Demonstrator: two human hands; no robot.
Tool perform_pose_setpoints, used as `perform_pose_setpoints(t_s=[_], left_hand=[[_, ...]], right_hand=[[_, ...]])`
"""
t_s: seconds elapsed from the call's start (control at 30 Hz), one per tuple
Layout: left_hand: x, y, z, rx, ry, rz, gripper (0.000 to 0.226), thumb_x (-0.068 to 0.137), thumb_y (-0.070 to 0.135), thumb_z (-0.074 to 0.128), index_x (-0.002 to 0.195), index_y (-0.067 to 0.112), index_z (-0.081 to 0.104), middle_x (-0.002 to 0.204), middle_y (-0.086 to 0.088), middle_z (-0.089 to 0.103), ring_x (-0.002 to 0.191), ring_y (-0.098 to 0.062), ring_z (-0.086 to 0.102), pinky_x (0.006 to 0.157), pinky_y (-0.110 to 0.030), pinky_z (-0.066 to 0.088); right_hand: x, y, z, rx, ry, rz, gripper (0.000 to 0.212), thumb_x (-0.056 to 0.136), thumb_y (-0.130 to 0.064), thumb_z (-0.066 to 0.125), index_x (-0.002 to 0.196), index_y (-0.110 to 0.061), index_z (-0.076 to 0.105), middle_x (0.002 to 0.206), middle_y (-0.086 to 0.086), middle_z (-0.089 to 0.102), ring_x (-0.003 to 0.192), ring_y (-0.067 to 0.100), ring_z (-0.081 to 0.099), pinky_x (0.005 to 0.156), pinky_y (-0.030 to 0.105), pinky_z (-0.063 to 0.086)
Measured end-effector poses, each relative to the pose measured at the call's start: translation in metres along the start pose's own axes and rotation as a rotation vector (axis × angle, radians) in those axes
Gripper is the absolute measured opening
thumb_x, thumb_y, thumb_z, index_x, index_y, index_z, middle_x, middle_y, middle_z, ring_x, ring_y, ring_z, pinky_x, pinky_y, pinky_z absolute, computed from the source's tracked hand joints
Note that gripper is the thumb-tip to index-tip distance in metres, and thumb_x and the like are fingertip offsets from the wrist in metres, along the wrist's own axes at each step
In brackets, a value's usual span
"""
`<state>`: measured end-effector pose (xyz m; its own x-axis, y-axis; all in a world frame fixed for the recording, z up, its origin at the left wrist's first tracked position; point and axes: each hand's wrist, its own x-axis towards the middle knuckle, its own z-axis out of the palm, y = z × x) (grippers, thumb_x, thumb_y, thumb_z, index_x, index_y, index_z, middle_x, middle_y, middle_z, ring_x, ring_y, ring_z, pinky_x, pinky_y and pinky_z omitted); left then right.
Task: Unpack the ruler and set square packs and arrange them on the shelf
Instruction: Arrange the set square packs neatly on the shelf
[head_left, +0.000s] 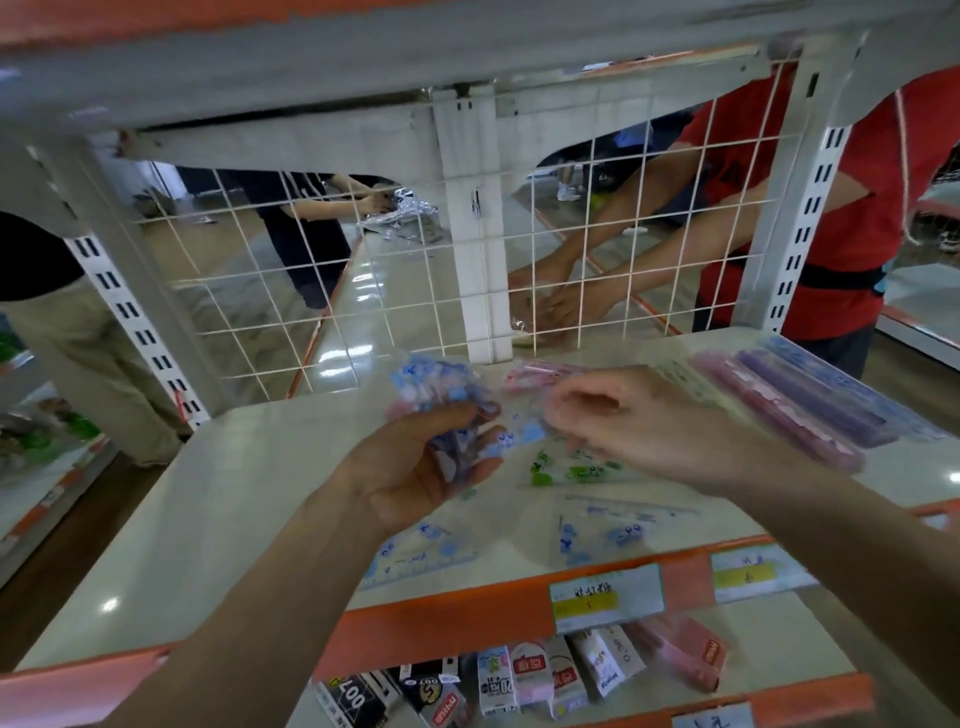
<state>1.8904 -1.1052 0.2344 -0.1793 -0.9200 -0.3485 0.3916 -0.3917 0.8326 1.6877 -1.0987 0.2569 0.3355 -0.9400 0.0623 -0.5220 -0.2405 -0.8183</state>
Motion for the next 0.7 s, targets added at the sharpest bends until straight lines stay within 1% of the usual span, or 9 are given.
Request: perform_pose_setpoints(t_s=[0.07,0.13,0.2,0.27,0.33,0.4,0.47,0.57,0.7], left_hand=[[0.001,0.000,0.001,-0.004,-0.006,-0.015,0.011,0.084,0.002,0.058,0.083,0.006,0.068,0.079,-0.009,0.072,0.063,-0.016,0.069,0.057,-0.034,0.059],[-0.002,0.002,0.002,0.005,-0.028,-0.013,0.010,0.085,0.003,0.056,0.086,0.005,0.066,0.079,-0.009,0.072,0.064,-0.016,0.070,0.057,-0.035,0.058],[-0.004,0.004,-0.002,0.018,-0.067,-0.018,0.015,0.079,0.010,0.060,0.091,0.006,0.066,0.085,-0.010,0.072,0.067,-0.018,0.070,0.058,-0.035,0.059],[-0.003,0.005,-0.010,-0.001,-0.077,-0.032,0.031,0.078,0.016,0.061,0.106,0.005,0.065,0.096,-0.013,0.070,0.073,-0.022,0.071,0.059,-0.036,0.060],[-0.002,0.004,-0.014,-0.036,-0.076,-0.040,0.040,0.083,0.017,0.060,0.120,0.000,0.060,0.100,-0.017,0.068,0.077,-0.026,0.070,0.061,-0.035,0.059],[-0.002,0.002,-0.012,-0.052,-0.088,-0.024,0.036,0.082,0.012,0.058,0.115,-0.002,0.061,0.095,-0.017,0.069,0.075,-0.026,0.070,0.061,-0.032,0.059],[-0.002,0.000,-0.005,-0.037,-0.097,-0.006,0.018,0.086,0.008,0.055,0.099,0.002,0.066,0.088,-0.016,0.070,0.068,-0.024,0.070,0.055,-0.028,0.058],[-0.003,0.000,0.003,0.017,-0.058,0.007,0.015,0.089,0.009,0.054,0.081,0.011,0.066,0.069,-0.007,0.066,0.051,-0.015,0.062,0.040,-0.018,0.043],[-0.004,0.009,-0.011,0.166,0.049,0.040,0.008,0.087,0.012,0.061,0.079,0.014,0.064,0.060,-0.002,0.061,0.047,-0.011,0.055,0.037,-0.017,0.037]], right_hand=[[0.007,-0.006,0.011,0.058,-0.017,0.026,0.012,0.091,-0.023,0.061,0.099,-0.018,0.069,0.085,0.004,0.069,0.078,0.015,0.065,0.071,0.026,0.053],[0.012,-0.006,0.016,0.048,-0.012,0.034,0.007,0.089,-0.018,0.065,0.092,-0.013,0.069,0.076,0.004,0.066,0.070,0.015,0.060,0.072,0.035,0.054],[0.015,-0.004,0.015,0.084,0.006,0.050,0.004,0.088,-0.015,0.066,0.088,-0.013,0.068,0.070,-0.001,0.064,0.061,0.006,0.058,0.065,0.027,0.051],[0.017,-0.001,0.013,0.163,0.044,0.080,0.006,0.089,-0.010,0.065,0.087,-0.016,0.066,0.070,-0.006,0.063,0.054,-0.001,0.059,0.055,0.014,0.047],[0.018,0.001,0.011,0.272,0.089,0.119,0.009,0.089,-0.005,0.064,0.088,-0.015,0.064,0.072,-0.005,0.065,0.055,0.000,0.063,0.053,0.013,0.049],[0.018,0.002,0.012,0.425,0.113,0.165,0.010,0.088,-0.002,0.063,0.087,-0.012,0.061,0.072,-0.001,0.067,0.058,0.007,0.068,0.057,0.021,0.053],[0.019,-0.001,0.017,0.499,0.086,0.198,0.007,0.089,-0.005,0.062,0.089,-0.012,0.063,0.073,0.003,0.069,0.063,0.013,0.070,0.060,0.026,0.054],[0.020,-0.005,0.031,0.374,-0.055,0.188,0.007,0.089,-0.018,0.064,0.085,-0.013,0.065,0.072,0.002,0.071,0.069,0.012,0.069,0.058,0.022,0.050],[0.024,-0.009,0.037,0.172,-0.180,0.161,0.014,0.089,-0.030,0.064,0.086,-0.016,0.066,0.074,-0.004,0.071,0.068,0.004,0.067,0.062,0.020,0.050]])
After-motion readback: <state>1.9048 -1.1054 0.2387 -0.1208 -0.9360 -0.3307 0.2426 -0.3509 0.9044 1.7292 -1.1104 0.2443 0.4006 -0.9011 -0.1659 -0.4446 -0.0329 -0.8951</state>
